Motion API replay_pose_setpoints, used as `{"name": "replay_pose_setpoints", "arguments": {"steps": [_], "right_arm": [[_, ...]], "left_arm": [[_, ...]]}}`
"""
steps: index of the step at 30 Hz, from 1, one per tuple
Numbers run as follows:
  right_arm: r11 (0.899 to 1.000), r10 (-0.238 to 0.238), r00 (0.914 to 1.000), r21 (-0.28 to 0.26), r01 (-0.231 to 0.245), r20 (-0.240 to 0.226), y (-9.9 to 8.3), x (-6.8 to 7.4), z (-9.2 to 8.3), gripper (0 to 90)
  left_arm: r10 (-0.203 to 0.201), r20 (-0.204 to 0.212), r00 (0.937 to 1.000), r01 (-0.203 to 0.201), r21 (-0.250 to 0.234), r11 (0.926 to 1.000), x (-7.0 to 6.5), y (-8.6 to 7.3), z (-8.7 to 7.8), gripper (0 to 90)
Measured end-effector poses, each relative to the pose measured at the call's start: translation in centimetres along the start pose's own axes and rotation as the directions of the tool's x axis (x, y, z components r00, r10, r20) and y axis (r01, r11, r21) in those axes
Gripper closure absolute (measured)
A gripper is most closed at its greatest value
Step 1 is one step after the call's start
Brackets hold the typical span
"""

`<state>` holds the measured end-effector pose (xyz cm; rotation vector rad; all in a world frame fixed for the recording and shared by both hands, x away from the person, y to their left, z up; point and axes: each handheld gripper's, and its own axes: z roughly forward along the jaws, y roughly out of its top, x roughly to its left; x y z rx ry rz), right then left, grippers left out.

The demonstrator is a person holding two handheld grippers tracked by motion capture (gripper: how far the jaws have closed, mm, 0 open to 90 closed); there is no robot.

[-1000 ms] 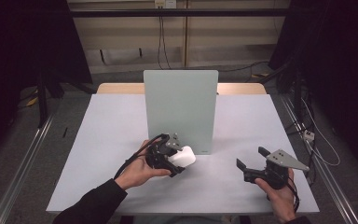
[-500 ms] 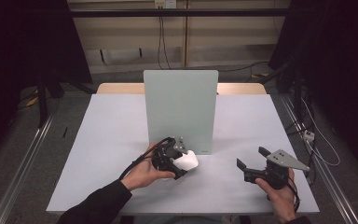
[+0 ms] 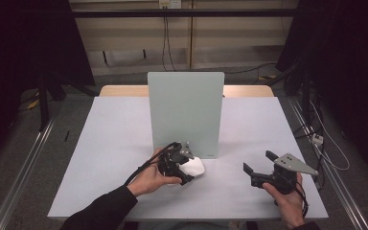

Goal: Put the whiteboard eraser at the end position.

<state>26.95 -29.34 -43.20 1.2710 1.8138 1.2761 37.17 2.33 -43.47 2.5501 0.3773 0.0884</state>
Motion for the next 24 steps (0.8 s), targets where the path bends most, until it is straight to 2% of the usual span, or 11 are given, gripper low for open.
{"name": "replay_pose_setpoints", "arguments": {"steps": [1,8,13,14,15,16,19,20,22,24], "right_arm": [[1.0,0.0,1.0,0.001,0.0,0.002,0.0,-0.02,0.01,6.0],[1.0,0.005,1.0,0.003,-0.005,-0.001,-0.03,-0.07,0.12,6.0],[1.0,0.003,1.0,0.002,-0.003,-0.002,0.0,-0.1,0.15,6.1],[1.0,0.002,1.0,0.002,-0.002,-0.003,0.01,-0.09,0.15,6.0],[1.0,0.001,1.0,0.002,-0.001,-0.003,0.01,-0.07,0.16,6.0],[1.0,0.001,1.0,0.002,-0.001,-0.004,0.02,-0.05,0.17,6.0],[1.0,0.003,1.0,0.001,-0.003,-0.005,0.03,-0.06,0.24,6.0],[1.0,0.003,1.0,0.001,-0.003,-0.005,0.04,-0.06,0.25,6.0],[1.0,0.002,1.0,0.002,-0.002,-0.005,0.06,-0.02,0.24,6.0],[1.0,-0.001,1.0,0.002,0.001,-0.006,0.09,0.05,0.24,6.0]], "left_arm": [[-0.005,0.014,0.9999,0.005,-0.001,1.0,0.13,-0.06,0.01,30.9],[-0.054,0.027,0.9982,0.055,-0.021,0.9983,0.28,-0.25,0.24,30.4],[-0.035,0.023,0.9991,0.035,-0.014,0.9993,0.29,-0.31,0.11,30.4],[-0.024,-0.012,0.9996,0.024,-0.001,0.9997,0.17,-0.26,0.03,30.4],[-0.034,0.009,0.9994,0.034,-0.026,0.9991,0.17,-0.37,0.16,30.4],[-0.034,0.02,0.9992,0.034,-0.023,0.9991,0.21,-0.39,0.12,30.4],[-0.034,0.019,0.9992,0.035,-0.033,0.9989,0.2,-0.47,0.15,30.3],[-0.022,0.012,0.9997,0.022,-0.026,0.9994,0.2,-0.49,0.13,30.0],[-0.044,0.026,0.9987,0.045,-0.05,0.9977,0.01,-0.55,0.17,26.0],[-0.018,0.006,0.9998,0.019,-0.053,0.9984,0.01,-0.53,-0.13,20.6]]}}
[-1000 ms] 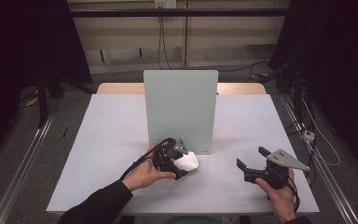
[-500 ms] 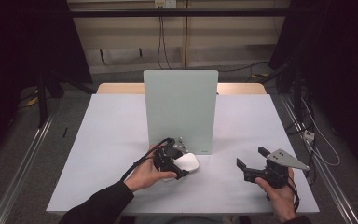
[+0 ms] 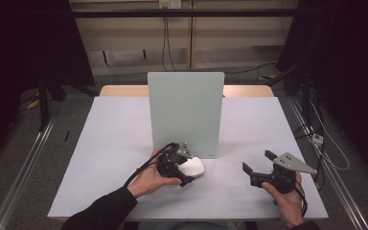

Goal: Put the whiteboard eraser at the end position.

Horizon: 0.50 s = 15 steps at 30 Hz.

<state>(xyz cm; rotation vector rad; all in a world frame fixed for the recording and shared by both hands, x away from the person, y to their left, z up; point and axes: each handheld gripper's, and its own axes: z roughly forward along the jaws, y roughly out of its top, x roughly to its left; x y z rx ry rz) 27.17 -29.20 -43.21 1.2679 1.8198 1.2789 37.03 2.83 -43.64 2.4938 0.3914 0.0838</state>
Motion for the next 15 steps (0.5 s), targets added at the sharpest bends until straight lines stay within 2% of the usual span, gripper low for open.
{"name": "replay_pose_setpoints", "arguments": {"steps": [5,6,8,9,10,11,12,13,15], "right_arm": [[1.0,-0.006,1.0,0.001,0.006,-0.001,0.0,0.1,0.1,6.0],[1.0,-0.005,1.0,0.0,0.005,-0.001,0.0,0.1,0.1,6.0],[1.0,-0.004,1.0,0.0,0.004,-0.002,0.0,0.1,0.1,6.0],[1.0,-0.003,1.0,0.0,0.003,-0.002,0.0,0.1,0.1,6.0],[1.0,-0.004,1.0,0.001,0.004,-0.002,0.0,0.1,0.1,5.9],[1.0,-0.004,1.0,0.001,0.004,-0.002,0.1,0.2,0.1,6.0],[1.0,-0.003,1.0,0.001,0.003,-0.003,0.1,0.2,0.1,6.0],[1.0,-0.004,1.0,0.001,0.004,-0.003,0.1,0.2,0.1,6.0],[1.0,-0.002,1.0,0.002,0.002,-0.003,0.0,0.2,0.1,6.0]], "left_arm": [[0.02,-0.031,0.9993,-0.022,-0.068,0.9975,-0.3,0.3,-1.0,6.0],[0.016,-0.045,0.9989,-0.02,-0.089,0.9958,-0.4,0.3,-1.2,6.1],[0.022,-0.046,0.9987,-0.027,-0.112,0.9933,-0.4,0.3,-1.5,6.2],[0.011,-0.076,0.9971,-0.02,-0.111,0.9936,-0.6,0.3,-1.8,6.2],[0.002,-0.056,0.9984,-0.01,-0.147,0.9892,-0.4,0.2,-1.9,6.2],[-0.015,-0.08,0.9967,0.002,-0.158,0.9874,-0.5,0.2,-2.2,6.1],[-0.027,-0.054,0.9982,0.016,-0.189,0.9819,-0.2,0.1,-2.4,6.0],[-0.039,-0.048,0.9981,0.028,-0.204,0.9785,-0.1,0.1,-2.7,5.9],[-0.092,-0.041,0.9949,0.08,-0.234,0.9688,0.3,0.0,-3.1,5.3]]}}
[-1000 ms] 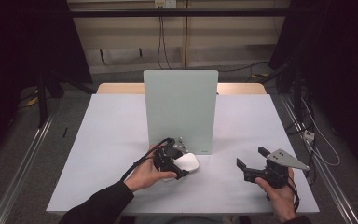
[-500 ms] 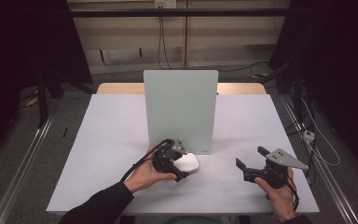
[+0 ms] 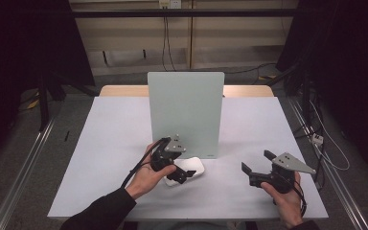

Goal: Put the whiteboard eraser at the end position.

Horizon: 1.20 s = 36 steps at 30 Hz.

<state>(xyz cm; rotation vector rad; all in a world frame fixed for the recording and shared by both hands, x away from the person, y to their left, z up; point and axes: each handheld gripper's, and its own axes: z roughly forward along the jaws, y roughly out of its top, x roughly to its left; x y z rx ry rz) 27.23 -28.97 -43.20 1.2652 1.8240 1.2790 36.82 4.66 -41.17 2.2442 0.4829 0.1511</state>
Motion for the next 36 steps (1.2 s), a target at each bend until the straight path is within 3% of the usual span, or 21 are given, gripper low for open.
{"name": "replay_pose_setpoints", "arguments": {"steps": [2,8,14,19,21,24,27,32,34,36], "right_arm": [[1.0,0.0,1.0,0.0,0.0,0.001,0.0,0.0,0.0,5.9],[1.0,-0.002,1.0,0.001,0.002,0.001,0.0,0.0,-0.1,5.8],[1.0,-0.001,1.0,0.004,0.001,0.0,-0.1,0.0,-0.1,5.6],[1.0,-0.001,1.0,0.005,0.001,0.002,-0.1,0.0,-0.1,5.4],[1.0,-0.001,1.0,0.005,0.001,0.001,-0.1,0.0,-0.2,5.4],[1.0,-0.003,1.0,0.004,0.003,0.002,-0.1,0.0,-0.2,5.3],[1.0,0.0,1.0,0.004,0.0,0.005,-0.1,0.0,-0.3,5.3],[1.0,-0.001,1.0,0.006,0.001,0.008,-0.1,0.0,-0.4,5.3],[1.0,-0.002,1.0,0.004,0.002,0.008,-0.2,0.0,-0.4,5.3],[1.0,-0.003,1.0,0.005,0.003,0.009,-0.2,0.0,-0.4,5.3]], "left_arm": [[-0.035,-0.023,0.9991,0.034,-0.038,0.9987,0.2,-0.1,-0.5,5.5],[-0.05,-0.085,0.9951,0.043,-0.083,0.9956,0.7,-0.5,-1.7,5.2],[-0.092,-0.097,0.991,0.079,-0.131,0.9882,1.3,-1.4,-3.2,5.2],[-0.104,-0.122,0.9871,0.081,-0.183,0.9797,1.8,-2.0,-4.4,5.3],[-0.093,-0.139,0.986,0.065,-0.19,0.9797,1.8,-2.2,-4.9,5.3],[-0.111,-0.141,0.9838,0.079,-0.211,0.9742,1.8,-2.8,-5.6,5.3],[-0.119,-0.177,0.977,0.081,-0.208,0.9748,1.8,-3.5,-6.2,5.2],[-0.128,-0.178,0.9757,0.086,-0.226,0.9704,2.0,-4.4,-6.9,5.0],[-0.132,-0.208,0.9692,0.085,-0.221,0.9715,2.0,-4.7,-7.3,5.4],[-0.147,-0.206,0.9675,0.099,-0.229,0.9684,2.1,-5.0,-7.7,5.9]]}}
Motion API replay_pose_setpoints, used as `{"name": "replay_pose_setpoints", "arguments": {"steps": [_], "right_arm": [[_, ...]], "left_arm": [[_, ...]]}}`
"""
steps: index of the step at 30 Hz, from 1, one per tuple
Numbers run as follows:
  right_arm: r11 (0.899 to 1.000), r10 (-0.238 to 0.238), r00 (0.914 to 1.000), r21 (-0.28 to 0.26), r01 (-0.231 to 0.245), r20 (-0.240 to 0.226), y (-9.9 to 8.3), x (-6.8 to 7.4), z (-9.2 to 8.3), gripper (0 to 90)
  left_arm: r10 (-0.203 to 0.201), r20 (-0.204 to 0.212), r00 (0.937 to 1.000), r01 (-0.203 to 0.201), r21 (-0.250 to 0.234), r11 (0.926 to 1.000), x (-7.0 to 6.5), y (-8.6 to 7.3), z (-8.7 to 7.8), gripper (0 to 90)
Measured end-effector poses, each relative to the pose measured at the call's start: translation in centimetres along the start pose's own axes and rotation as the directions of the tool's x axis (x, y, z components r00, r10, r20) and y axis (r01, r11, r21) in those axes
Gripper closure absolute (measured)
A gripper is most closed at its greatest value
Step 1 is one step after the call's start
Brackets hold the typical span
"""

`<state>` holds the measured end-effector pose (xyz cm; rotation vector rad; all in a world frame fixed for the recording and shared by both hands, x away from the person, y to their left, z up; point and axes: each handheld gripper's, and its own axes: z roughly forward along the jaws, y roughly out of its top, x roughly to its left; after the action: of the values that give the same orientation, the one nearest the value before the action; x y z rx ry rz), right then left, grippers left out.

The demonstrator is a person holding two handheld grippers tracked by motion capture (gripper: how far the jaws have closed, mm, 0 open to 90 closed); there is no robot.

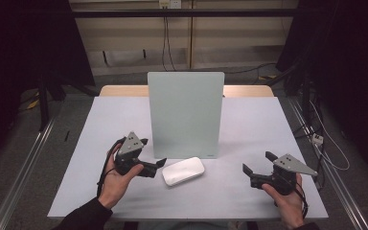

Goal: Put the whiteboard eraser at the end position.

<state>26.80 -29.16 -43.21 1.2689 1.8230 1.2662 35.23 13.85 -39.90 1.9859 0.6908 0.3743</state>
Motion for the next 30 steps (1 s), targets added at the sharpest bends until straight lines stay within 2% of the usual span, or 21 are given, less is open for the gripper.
{"name": "replay_pose_setpoints", "arguments": {"steps": [6,14,19,22,23,26,28,30], "right_arm": [[1.0,0.004,1.0,0.003,-0.004,0.003,0.0,0.0,-0.1,5.3],[1.0,0.001,1.0,0.005,-0.001,0.001,-0.1,0.0,-0.1,5.3],[1.0,0.0,1.0,0.006,0.0,0.003,-0.1,0.0,0.0,5.3],[1.0,0.0,1.0,0.007,0.0,0.002,-0.1,0.0,0.0,5.3],[1.0,-0.001,1.0,0.007,0.001,0.002,-0.1,0.0,-0.1,5.2],[1.0,-0.001,1.0,0.01,0.001,0.002,-0.1,0.1,-0.1,5.2],[1.0,-0.004,1.0,0.008,0.004,0.004,-0.1,0.1,-0.1,5.2],[1.0,-0.002,1.0,0.007,0.002,0.004,-0.1,0.1,-0.1,5.2]], "left_arm": [[-0.009,-0.025,0.9996,0.009,-0.011,0.9999,0.5,-0.9,-1.4,5.9],[-0.029,-0.048,0.9984,0.029,-0.002,0.9996,0.8,-2.7,-2.4,6.1],[-0.042,-0.069,0.9968,0.041,-0.019,0.999,1.0,-3.1,-3.1,6.1],[-0.056,-0.071,0.9959,0.054,-0.032,0.998,1.0,-3.5,-3.3,5.8],[-0.074,-0.067,0.995,0.072,-0.037,0.9967,1.0,-3.6,-3.4,5.8],[-0.065,-0.1,0.9928,0.062,-0.039,0.9973,0.8,-4.0,-3.5,5.6],[-0.096,-0.078,0.9923,0.093,-0.05,0.9944,0.8,-4.3,-3.7,5.5],[-0.087,-0.11,0.9901,0.08,-0.062,0.9948,0.7,-4.6,-4.0,5.6]]}}
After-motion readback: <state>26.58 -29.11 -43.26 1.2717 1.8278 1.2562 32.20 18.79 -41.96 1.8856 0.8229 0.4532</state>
